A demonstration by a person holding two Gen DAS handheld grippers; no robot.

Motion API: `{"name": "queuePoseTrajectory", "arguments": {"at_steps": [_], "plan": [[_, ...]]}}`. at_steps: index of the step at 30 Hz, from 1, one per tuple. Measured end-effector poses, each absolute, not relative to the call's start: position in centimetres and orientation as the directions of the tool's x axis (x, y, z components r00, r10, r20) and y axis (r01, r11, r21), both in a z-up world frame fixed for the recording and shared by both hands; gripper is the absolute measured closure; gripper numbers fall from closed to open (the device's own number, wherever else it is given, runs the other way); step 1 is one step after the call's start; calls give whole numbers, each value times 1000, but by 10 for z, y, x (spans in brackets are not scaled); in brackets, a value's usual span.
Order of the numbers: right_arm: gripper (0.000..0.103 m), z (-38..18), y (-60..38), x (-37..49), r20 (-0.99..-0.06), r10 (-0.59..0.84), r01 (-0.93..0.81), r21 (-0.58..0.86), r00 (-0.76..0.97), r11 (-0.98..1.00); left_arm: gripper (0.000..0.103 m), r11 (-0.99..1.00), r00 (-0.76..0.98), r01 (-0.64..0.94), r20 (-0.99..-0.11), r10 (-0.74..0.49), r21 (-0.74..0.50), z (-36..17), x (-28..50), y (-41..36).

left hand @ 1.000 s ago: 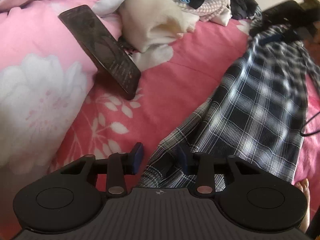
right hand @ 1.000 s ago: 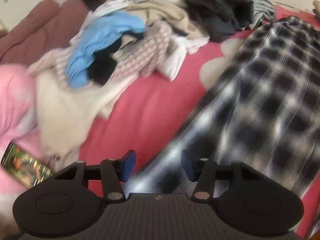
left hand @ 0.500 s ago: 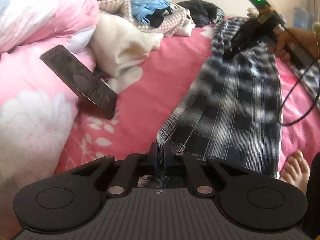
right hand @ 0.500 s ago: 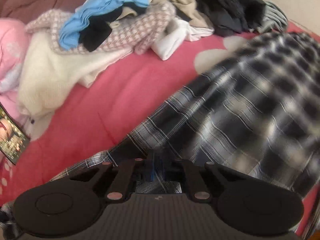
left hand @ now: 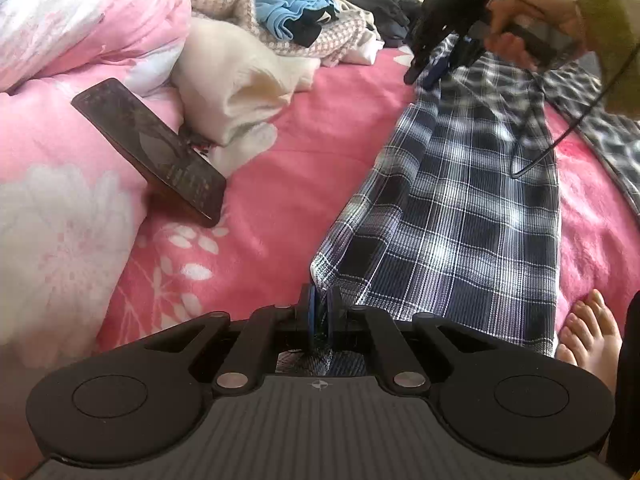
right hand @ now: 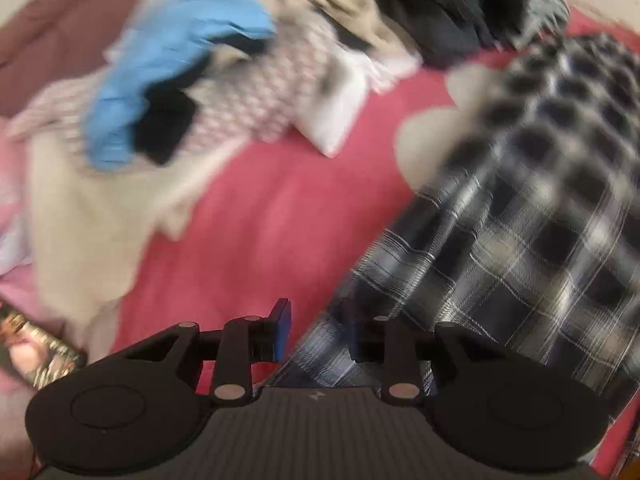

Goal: Fold clothes
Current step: 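Lay the stretched pants flat on the bedspread holding them with both grippers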

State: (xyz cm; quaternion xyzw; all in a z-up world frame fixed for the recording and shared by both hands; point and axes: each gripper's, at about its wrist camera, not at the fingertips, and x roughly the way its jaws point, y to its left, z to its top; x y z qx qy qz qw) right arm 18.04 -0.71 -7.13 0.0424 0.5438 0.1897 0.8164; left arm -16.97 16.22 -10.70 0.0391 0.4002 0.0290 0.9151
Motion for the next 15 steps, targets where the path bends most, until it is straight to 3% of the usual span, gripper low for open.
{"name": "queuePoseTrajectory", "arguments": {"at_steps": [7,10,12,15], "plan": [[73,-86,1,191,-908,295,-237,229,297,944,99,996,675,-19,-734,76,85,-110,-170,164],[78,-86,2,189,-910,279,-258,203,306,945,99,997,677,-34,-732,73,69,-110,-170,166],[98,-84,1,186,-906,270,-264,186,327,946,99,997,682,-49,-727,76,59,-109,-171,168],[101,-75,-3,180,-883,296,-277,200,364,940,99,997,693,-72,-718,72,30,-105,-174,174]]}}
